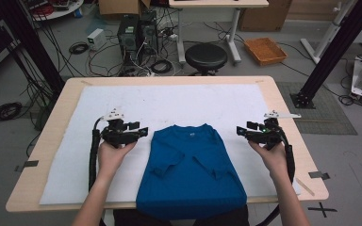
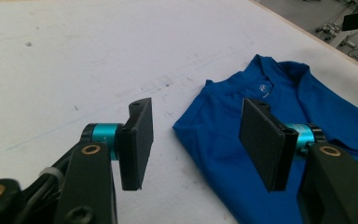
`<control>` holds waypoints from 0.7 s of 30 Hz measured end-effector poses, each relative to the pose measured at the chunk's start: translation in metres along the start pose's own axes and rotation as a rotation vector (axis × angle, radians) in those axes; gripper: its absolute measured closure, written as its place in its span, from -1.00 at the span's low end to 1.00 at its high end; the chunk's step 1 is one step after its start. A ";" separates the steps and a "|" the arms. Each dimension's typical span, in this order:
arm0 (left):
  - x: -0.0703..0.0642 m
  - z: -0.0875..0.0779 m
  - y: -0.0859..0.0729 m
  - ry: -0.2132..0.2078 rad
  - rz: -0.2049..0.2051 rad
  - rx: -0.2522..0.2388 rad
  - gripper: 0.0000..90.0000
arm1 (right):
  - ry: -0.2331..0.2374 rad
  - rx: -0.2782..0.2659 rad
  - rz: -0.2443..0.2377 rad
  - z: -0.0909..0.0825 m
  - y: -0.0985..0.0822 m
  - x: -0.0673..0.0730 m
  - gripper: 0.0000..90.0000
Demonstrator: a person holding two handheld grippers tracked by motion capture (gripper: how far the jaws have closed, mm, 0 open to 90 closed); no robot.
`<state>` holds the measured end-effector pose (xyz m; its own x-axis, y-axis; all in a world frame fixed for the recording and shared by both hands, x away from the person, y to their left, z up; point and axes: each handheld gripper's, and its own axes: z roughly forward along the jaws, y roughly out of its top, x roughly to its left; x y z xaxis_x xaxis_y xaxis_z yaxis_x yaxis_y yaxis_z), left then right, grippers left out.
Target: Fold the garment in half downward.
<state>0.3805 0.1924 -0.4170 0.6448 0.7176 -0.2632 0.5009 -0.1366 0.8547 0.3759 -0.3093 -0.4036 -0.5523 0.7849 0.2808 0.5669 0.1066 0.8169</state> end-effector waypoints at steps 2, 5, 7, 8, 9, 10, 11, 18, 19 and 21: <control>-0.002 0.004 0.002 -0.002 0.004 0.008 -0.01 | 0.004 0.005 -0.005 0.004 -0.001 0.003 -0.23; -0.005 0.012 0.004 -0.007 0.013 0.021 -0.01 | 0.006 0.024 -0.004 0.013 0.000 0.007 -0.22; -0.007 0.018 0.007 -0.008 0.019 0.034 -0.01 | 0.002 0.028 -0.018 0.020 0.001 0.010 -0.22; -0.008 0.021 0.008 -0.008 0.022 0.040 0.00 | 0.003 0.036 -0.019 0.024 0.002 0.013 -0.22; -0.008 0.023 0.009 -0.007 0.025 0.046 0.00 | 0.004 0.041 -0.029 0.027 0.003 0.015 -0.20; -0.009 0.026 0.011 -0.006 0.027 0.050 0.00 | 0.003 0.038 -0.039 0.030 0.003 0.016 -0.17; -0.010 0.029 0.012 -0.005 0.028 0.051 0.01 | 0.006 0.039 -0.044 0.033 0.004 0.018 -0.12; -0.016 0.058 0.020 -0.004 0.028 0.127 0.08 | -0.010 0.097 -0.083 0.064 0.012 0.028 0.10; -0.016 0.062 0.020 0.005 0.033 0.140 0.09 | -0.017 0.108 -0.091 0.068 0.014 0.030 0.13; -0.016 0.070 0.018 0.014 0.033 0.168 0.15 | -0.034 0.134 -0.103 0.078 0.016 0.032 0.24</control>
<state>0.4196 0.1304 -0.4290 0.6550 0.7201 -0.2289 0.5697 -0.2717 0.7756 0.4149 -0.2346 -0.4213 -0.5917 0.7859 0.1798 0.5859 0.2661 0.7654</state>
